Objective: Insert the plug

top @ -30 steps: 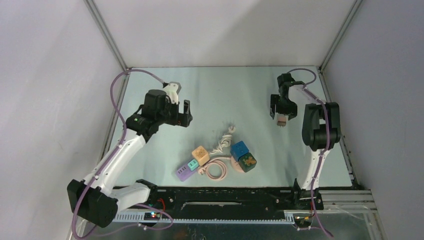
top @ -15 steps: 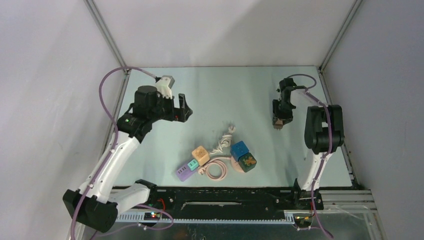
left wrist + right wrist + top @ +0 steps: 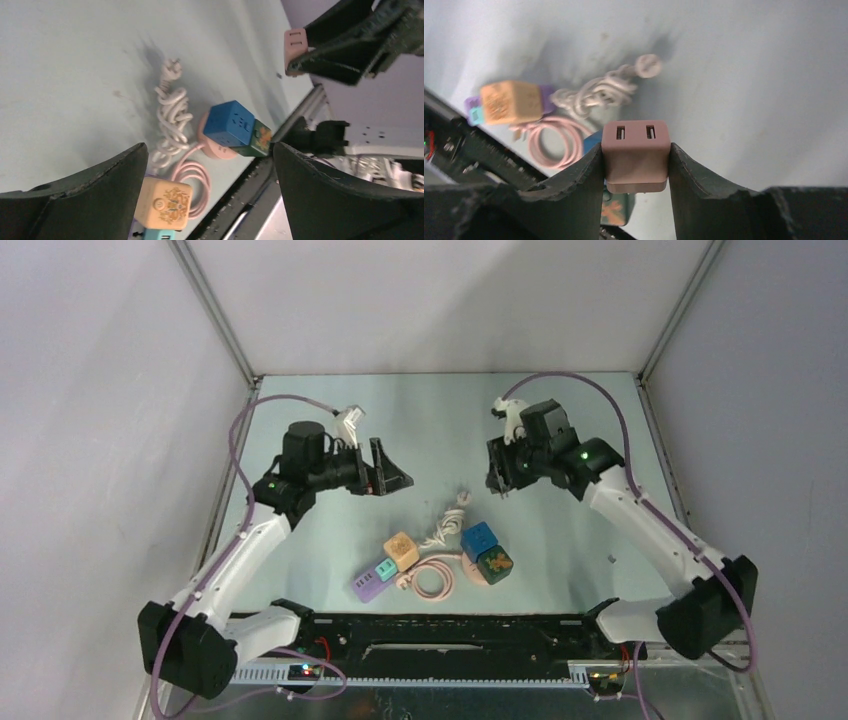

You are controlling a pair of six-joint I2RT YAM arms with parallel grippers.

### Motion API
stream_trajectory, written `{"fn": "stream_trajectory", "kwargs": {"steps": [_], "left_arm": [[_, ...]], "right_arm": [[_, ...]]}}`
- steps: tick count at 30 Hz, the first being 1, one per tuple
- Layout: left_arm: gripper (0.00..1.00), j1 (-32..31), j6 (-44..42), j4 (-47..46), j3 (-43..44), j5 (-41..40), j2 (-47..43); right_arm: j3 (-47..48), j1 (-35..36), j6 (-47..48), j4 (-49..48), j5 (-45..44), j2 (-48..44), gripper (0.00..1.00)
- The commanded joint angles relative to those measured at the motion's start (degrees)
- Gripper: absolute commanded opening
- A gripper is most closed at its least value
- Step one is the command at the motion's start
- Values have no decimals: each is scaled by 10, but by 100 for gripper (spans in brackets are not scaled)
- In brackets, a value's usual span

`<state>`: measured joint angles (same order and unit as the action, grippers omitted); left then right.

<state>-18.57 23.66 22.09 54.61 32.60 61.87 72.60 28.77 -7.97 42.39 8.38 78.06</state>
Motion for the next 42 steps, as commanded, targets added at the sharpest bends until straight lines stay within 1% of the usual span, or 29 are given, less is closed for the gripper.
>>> {"fn": "stream_trajectory", "kwargs": {"steps": [1, 4, 7, 10, 14, 19, 23, 26, 29, 33, 36, 39, 42], "left_arm": [[98, -8, 112, -126, -45, 111, 15], [98, -37, 143, -171, -53, 132, 33], [98, -68, 137, -152, -33, 132, 57], [98, -94, 141, -142, -27, 130, 73], [97, -121, 156, -141, -26, 148, 98], [96, -164, 165, -143, -14, 149, 115], [89, -184, 154, -135, 1, 152, 131], [87, -189, 162, -149, -2, 165, 131], [81, -193, 160, -144, 1, 172, 129], [65, -199, 186, -173, -7, 185, 133], [57, -209, 208, -198, -16, 190, 134], [50, -216, 214, -202, -18, 192, 135], [35, -218, 222, -215, -26, 193, 137]], "right_arm": [[-19, 72, 7, -13, 45, -46, 0], [-19, 143, 21, -6, 12, -57, 0], [-18, 203, 21, -7, -18, -61, 0], [-18, 239, 13, -15, -38, -63, 0], [-18, 265, 5, -25, -55, -64, 0], [-18, 271, 10, -21, -63, -57, 0], [-18, 271, 14, -16, -67, -48, 0], [-18, 272, 14, -12, -71, -45, 0], [-18, 273, 13, -14, -72, -46, 0], [-18, 272, 7, -21, -75, -52, 0], [-18, 273, 1, -21, -83, -54, 0], [-19, 274, -7, -19, -111, -57, 0], [-19, 274, -8, -22, -117, -57, 0]]}}
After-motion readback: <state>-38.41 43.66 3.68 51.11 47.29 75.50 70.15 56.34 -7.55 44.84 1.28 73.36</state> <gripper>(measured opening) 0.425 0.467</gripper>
